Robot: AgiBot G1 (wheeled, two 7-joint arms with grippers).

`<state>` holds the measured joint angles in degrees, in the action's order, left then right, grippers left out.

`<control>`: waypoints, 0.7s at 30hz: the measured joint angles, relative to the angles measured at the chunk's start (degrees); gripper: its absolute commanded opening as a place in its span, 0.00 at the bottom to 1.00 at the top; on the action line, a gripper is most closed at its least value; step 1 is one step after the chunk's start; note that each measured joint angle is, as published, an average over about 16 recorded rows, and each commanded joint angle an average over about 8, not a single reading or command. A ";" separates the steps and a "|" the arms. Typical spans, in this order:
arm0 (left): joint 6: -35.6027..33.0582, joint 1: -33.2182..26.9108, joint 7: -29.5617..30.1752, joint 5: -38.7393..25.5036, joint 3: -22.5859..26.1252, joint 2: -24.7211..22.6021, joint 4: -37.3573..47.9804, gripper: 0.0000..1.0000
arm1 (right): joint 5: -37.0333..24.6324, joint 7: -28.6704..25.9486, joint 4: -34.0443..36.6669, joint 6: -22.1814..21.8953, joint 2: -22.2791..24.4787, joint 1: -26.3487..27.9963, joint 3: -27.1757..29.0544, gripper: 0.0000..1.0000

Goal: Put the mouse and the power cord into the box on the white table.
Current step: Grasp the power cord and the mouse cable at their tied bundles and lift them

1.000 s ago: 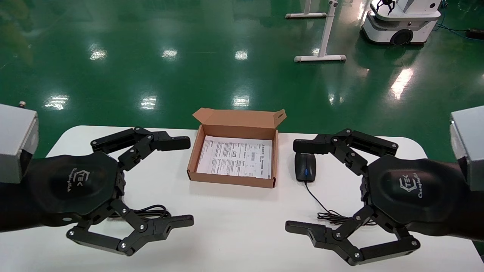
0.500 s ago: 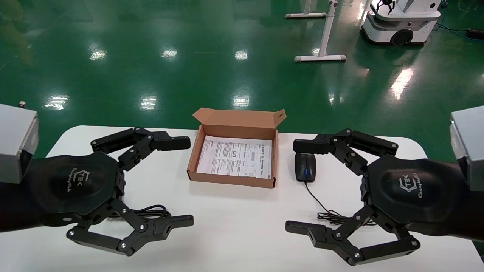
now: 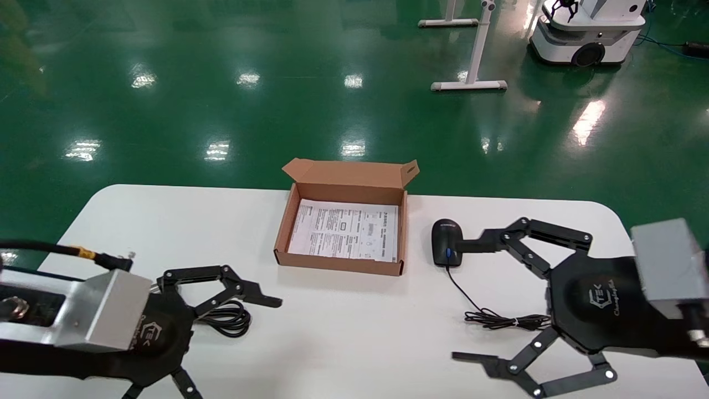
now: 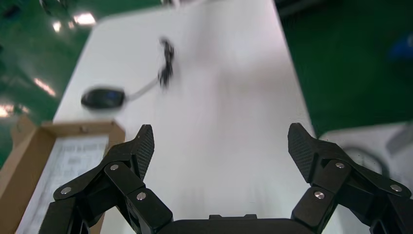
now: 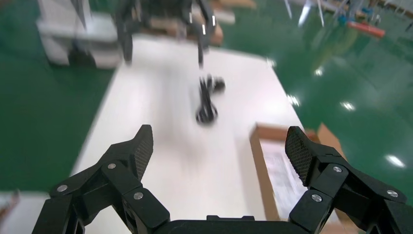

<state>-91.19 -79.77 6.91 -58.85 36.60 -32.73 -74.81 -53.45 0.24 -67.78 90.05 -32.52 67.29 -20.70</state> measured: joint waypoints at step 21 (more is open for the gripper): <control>2.15 -15.18 -18.87 -21.01 20.40 -10.02 30.56 1.00 | -28.61 31.29 30.33 -2.54 -9.25 16.86 -16.89 1.00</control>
<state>-89.05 -94.95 -11.97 -79.86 57.00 -42.75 -44.26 -82.06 31.53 -37.44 87.51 -41.76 84.15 -37.59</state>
